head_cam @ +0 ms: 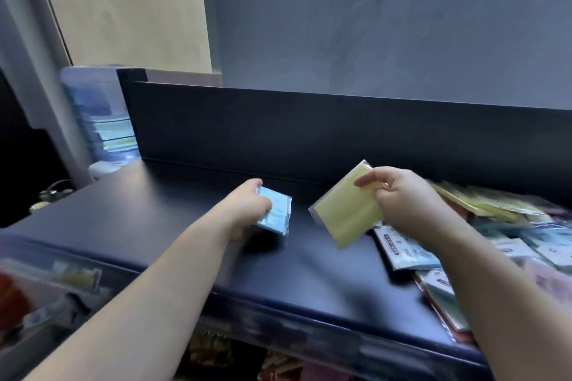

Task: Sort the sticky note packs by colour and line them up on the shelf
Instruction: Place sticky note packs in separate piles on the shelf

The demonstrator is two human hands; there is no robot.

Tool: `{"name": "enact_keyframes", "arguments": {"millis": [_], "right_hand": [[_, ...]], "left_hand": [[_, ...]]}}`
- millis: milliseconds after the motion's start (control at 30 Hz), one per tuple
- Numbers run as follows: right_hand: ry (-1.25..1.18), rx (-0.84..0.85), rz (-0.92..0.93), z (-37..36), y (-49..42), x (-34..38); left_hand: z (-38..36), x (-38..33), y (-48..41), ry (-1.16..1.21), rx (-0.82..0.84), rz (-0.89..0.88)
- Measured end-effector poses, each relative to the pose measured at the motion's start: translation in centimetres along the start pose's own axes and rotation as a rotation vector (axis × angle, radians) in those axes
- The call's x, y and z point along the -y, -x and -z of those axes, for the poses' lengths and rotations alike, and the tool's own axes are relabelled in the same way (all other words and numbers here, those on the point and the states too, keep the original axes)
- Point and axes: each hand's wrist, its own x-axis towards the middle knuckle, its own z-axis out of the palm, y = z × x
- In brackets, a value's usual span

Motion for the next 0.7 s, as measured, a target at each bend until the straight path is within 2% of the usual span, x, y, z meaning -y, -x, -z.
{"name": "enact_keyframes", "arguments": {"millis": [167, 367, 567, 700], "right_hand": [[0.01, 0.061, -0.044, -5.8, -2.9, 3.8], [-0.099, 0.115, -0.127, -14.1, -6.4, 8.5], [-0.341, 0.109, -0.225, -21.6, -9.4, 12.5], [-0.481, 0.066, -0.285, -25.2, -11.3, 13.9]], "left_hand": [[6.6, 2.5, -2.7, -0.021, -0.021, -0.02], [16.3, 5.4, -6.9, -0.086, -0.091, -0.029], [23.9, 7.8, -11.2, -0.158, -0.124, -0.004], [26.3, 8.8, -13.3, -0.182, -0.095, 0.013]]}}
